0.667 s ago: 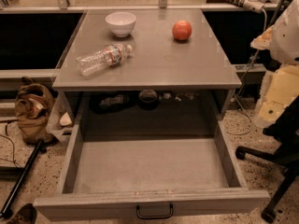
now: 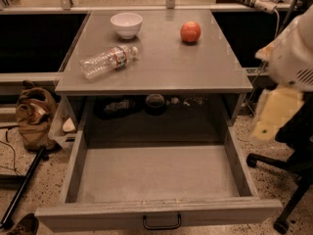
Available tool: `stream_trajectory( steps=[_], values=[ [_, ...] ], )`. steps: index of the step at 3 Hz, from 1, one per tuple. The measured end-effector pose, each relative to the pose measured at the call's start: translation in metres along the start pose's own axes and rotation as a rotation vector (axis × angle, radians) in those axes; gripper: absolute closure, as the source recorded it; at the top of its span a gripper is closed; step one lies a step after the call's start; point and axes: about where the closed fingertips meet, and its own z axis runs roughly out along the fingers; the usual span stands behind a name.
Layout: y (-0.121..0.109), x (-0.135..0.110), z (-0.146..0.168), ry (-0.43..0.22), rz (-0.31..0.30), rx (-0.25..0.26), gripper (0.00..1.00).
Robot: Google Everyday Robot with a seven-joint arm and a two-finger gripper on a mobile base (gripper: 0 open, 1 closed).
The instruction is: Close top drawer
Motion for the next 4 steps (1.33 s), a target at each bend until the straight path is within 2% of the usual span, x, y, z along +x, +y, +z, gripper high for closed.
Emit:
stream_trajectory(
  steps=[1, 2, 3, 4],
  values=[
    [0.025, -0.015, 0.060, -0.025, 0.004, -0.011, 0.00],
    [0.062, -0.021, 0.133, -0.062, 0.015, -0.068, 0.00],
    [0.062, -0.021, 0.133, -0.062, 0.015, -0.068, 0.00],
    [0.091, -0.009, 0.139, -0.035, 0.033, -0.088, 0.00]
  ],
)
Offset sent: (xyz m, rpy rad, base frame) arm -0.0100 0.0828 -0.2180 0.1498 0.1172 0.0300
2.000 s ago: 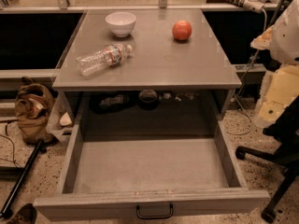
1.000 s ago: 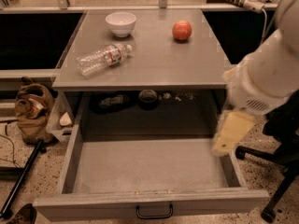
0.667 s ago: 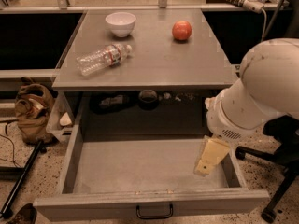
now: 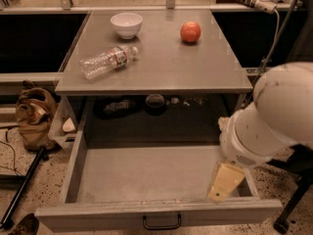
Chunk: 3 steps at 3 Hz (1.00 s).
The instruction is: Close top drawer
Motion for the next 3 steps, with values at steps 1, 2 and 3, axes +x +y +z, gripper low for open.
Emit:
stream_trajectory(
  steps=[1, 2, 3],
  values=[
    [0.045, 0.019, 0.012, 0.010, 0.049, -0.022, 0.00],
    [0.091, 0.026, 0.033, -0.004, 0.071, -0.053, 0.00],
    [0.119, 0.016, 0.081, -0.026, 0.013, -0.101, 0.00]
  ],
)
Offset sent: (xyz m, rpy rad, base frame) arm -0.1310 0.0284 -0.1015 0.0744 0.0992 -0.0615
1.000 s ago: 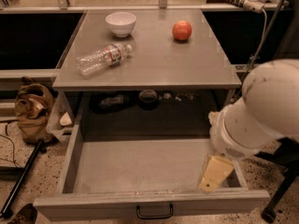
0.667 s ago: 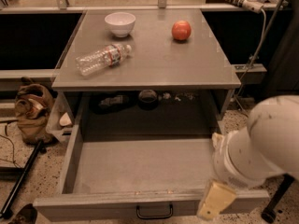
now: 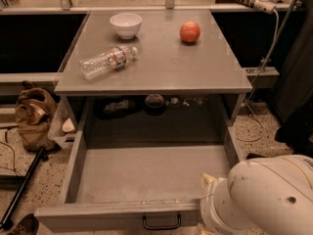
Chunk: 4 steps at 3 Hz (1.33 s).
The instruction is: Close top drawer
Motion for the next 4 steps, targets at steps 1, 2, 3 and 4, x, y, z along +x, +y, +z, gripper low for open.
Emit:
stream_trajectory(
  steps=[1, 2, 3, 4],
  values=[
    [0.000, 0.000, 0.000, 0.000, 0.000, 0.000, 0.00],
    [0.003, 0.005, -0.001, 0.002, 0.016, -0.005, 0.00],
    [0.007, 0.022, -0.016, 0.023, 0.063, 0.001, 0.00],
    [0.024, 0.035, -0.019, 0.033, 0.101, -0.041, 0.00]
  ],
)
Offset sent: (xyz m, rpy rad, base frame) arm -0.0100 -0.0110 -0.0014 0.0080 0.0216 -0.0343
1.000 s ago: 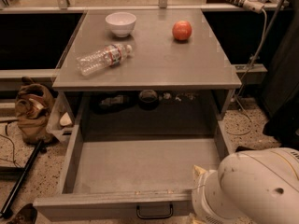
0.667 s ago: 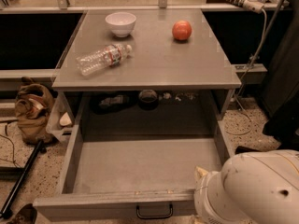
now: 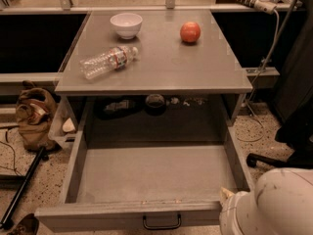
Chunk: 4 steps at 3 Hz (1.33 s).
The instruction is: Close top drawer
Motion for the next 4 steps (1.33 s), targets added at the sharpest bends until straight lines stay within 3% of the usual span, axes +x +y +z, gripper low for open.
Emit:
stream_trajectory(
  steps=[1, 2, 3, 4],
  values=[
    [0.013, -0.001, 0.010, -0.016, 0.001, -0.056, 0.00],
    [0.024, -0.016, 0.035, -0.044, -0.038, -0.141, 0.00],
    [0.025, -0.013, 0.028, -0.027, -0.036, -0.136, 0.00],
    [0.030, 0.005, -0.005, 0.022, -0.008, -0.074, 0.00]
  ],
)
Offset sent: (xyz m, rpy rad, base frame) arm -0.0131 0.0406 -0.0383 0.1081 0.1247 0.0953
